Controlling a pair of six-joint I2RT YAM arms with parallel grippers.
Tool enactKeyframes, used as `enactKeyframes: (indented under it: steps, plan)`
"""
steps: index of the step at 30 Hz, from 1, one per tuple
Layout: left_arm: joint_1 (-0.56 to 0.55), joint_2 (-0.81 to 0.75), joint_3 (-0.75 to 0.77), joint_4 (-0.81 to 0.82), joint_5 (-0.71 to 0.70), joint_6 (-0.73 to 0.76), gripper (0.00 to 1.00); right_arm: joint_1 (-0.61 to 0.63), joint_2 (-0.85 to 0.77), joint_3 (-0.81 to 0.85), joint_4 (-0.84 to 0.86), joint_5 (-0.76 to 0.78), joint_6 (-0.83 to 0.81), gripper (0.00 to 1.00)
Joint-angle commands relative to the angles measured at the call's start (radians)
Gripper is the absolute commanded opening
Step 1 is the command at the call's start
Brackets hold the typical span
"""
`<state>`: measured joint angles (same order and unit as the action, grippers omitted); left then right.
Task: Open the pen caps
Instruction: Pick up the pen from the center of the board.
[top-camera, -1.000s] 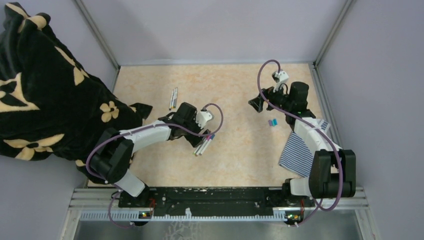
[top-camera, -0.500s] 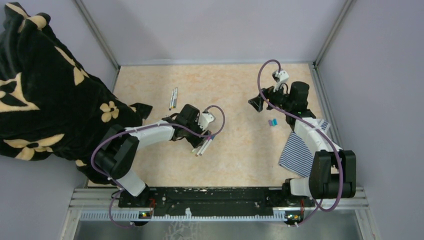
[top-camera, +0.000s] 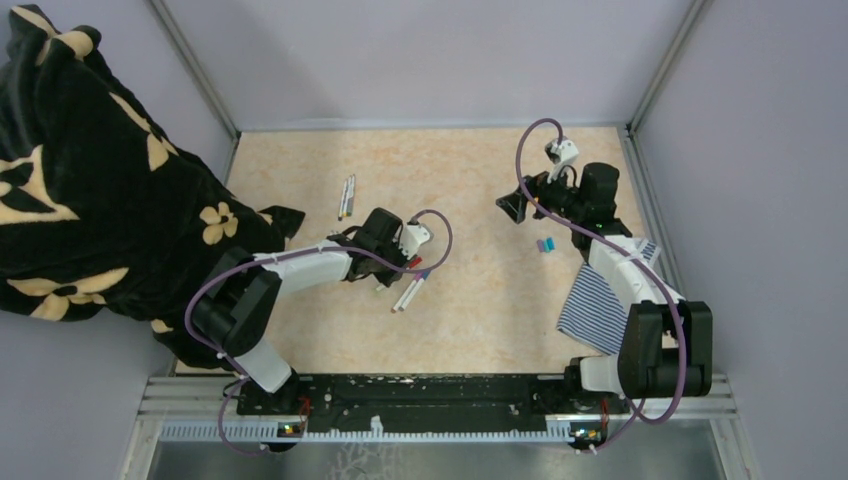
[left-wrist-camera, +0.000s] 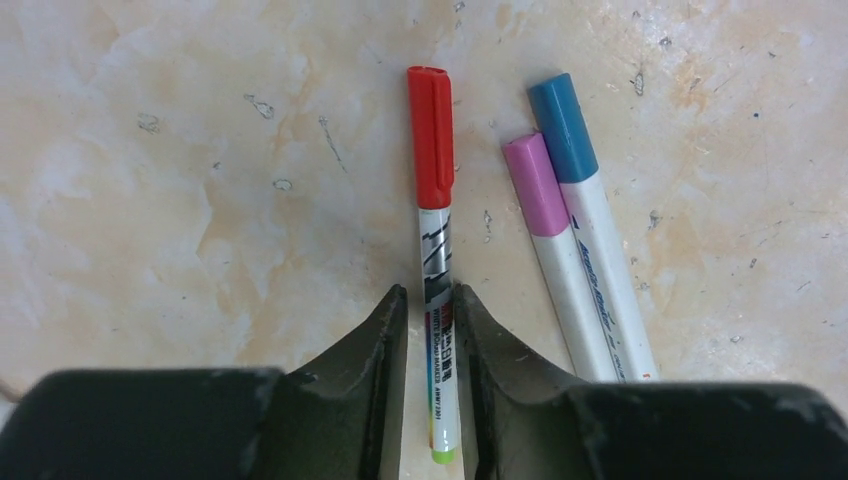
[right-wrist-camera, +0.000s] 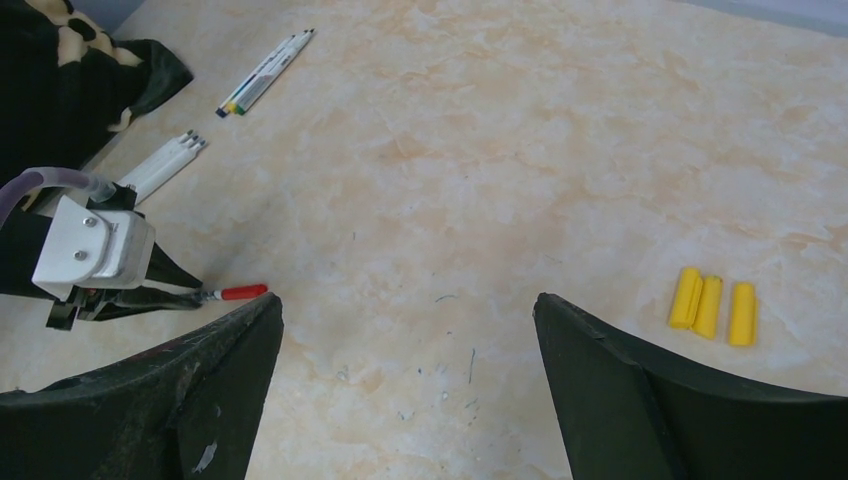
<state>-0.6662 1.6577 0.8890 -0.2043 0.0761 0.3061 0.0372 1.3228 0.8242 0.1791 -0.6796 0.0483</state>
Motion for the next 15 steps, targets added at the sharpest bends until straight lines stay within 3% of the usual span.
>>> enactKeyframes:
  steps: [1,6,15]
  plan:
    - [-0.003,0.037,0.005,-0.029,-0.029,0.004,0.24,0.009,-0.035,-0.009,0.053,-0.055,0.004,0.95]
    - [-0.003,0.044,0.012,-0.037,-0.03,0.003,0.0,0.009,-0.022,-0.032,0.104,-0.168,0.003,0.95]
    - [0.021,-0.021,0.008,-0.038,0.019,0.024,0.0,0.042,-0.078,-0.095,0.195,-0.412,-0.064,0.95]
